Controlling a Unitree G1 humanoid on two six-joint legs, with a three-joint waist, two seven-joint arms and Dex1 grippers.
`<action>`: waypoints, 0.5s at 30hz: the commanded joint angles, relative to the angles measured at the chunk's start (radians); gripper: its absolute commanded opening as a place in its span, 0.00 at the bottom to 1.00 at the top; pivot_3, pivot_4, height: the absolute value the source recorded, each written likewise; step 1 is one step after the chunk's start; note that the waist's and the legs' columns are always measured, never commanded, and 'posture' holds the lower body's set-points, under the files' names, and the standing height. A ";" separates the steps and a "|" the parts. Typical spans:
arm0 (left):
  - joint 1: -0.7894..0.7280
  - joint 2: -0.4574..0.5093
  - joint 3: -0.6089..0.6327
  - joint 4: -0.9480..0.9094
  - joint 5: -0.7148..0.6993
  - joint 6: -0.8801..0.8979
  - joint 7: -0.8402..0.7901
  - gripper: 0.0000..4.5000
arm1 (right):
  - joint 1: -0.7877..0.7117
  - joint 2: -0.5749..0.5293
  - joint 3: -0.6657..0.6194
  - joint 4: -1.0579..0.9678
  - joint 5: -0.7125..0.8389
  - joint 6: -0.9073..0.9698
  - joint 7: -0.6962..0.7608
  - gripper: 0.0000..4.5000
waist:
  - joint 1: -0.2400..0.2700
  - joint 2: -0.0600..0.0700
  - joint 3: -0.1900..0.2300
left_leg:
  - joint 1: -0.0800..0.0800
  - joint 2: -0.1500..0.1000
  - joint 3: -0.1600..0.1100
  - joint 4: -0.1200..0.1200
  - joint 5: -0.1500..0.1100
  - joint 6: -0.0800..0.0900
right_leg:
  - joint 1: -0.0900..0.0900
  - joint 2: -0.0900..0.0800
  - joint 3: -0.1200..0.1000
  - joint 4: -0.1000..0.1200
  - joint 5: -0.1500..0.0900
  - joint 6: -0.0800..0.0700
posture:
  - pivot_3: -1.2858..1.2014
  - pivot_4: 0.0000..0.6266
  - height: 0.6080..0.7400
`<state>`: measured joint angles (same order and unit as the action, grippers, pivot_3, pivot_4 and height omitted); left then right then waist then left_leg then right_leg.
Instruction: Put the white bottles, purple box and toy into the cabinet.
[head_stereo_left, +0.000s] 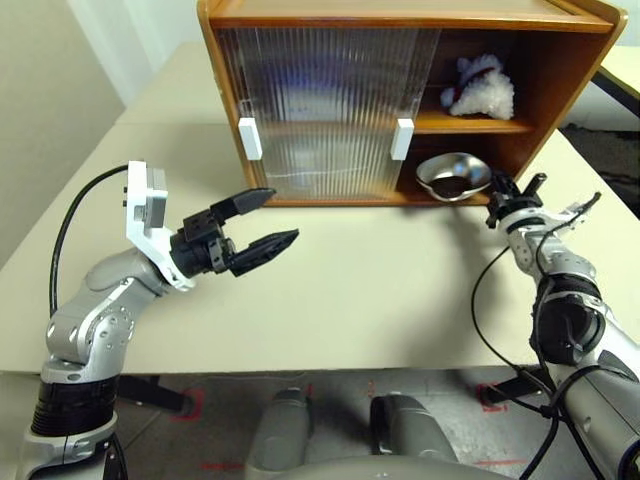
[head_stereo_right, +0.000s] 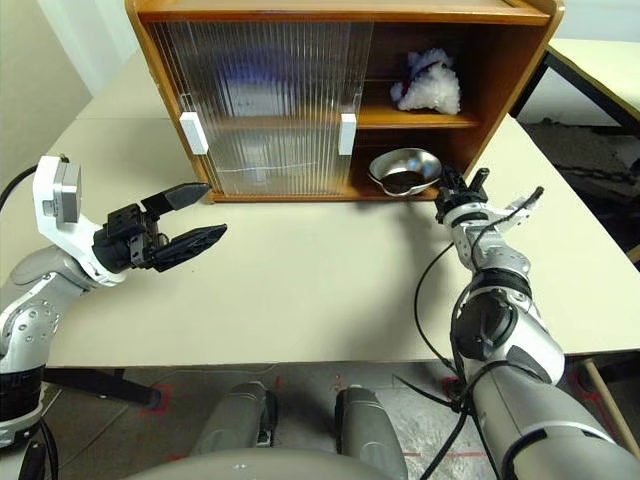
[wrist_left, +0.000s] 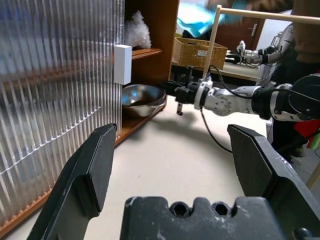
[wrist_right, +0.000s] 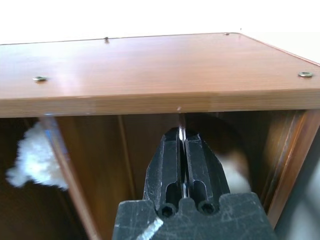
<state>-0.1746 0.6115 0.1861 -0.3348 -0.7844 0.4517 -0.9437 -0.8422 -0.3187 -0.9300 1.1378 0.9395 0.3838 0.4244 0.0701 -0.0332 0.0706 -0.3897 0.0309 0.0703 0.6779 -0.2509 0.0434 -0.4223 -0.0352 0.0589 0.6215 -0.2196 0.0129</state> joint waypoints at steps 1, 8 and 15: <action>0.010 0.009 0.001 -0.012 0.001 0.011 0.003 1.00 | -0.046 0.030 0.010 0.026 -0.008 -0.069 -0.018 0.00 | -0.001 0.000 0.000 | 0.000 0.000 0.000 0.000 0.000 0.000 | 0.000 0.000 0.000 0.000 0.000 0.000 | 0.63 0.07 1.00; 0.012 0.001 -0.003 -0.027 0.000 0.014 0.014 1.00 | -0.083 0.067 0.007 0.063 -0.002 -0.179 -0.045 0.00 | 0.005 0.001 0.001 | 0.000 0.000 0.000 0.000 0.000 0.000 | -0.001 0.000 0.000 0.001 0.000 -0.001 | 0.63 0.06 1.00; 0.014 0.001 0.000 -0.034 -0.002 0.013 0.022 1.00 | -0.118 0.080 0.004 0.106 -0.003 -0.270 -0.075 0.00 | 0.004 0.001 0.001 | 0.000 0.000 0.000 -0.001 0.000 0.000 | -0.001 -0.001 0.000 0.001 0.000 -0.002 | 0.64 0.06 1.00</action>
<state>-0.1681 0.6112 0.1862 -0.3465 -0.7852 0.4583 -0.9249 -0.9419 -0.2431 -0.9180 1.2270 0.9389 0.1411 0.3649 0.0741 -0.0321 0.0713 -0.3897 0.0308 0.0702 0.6768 -0.2509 0.0433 -0.4233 -0.0360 0.0586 0.6226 -0.2196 0.0111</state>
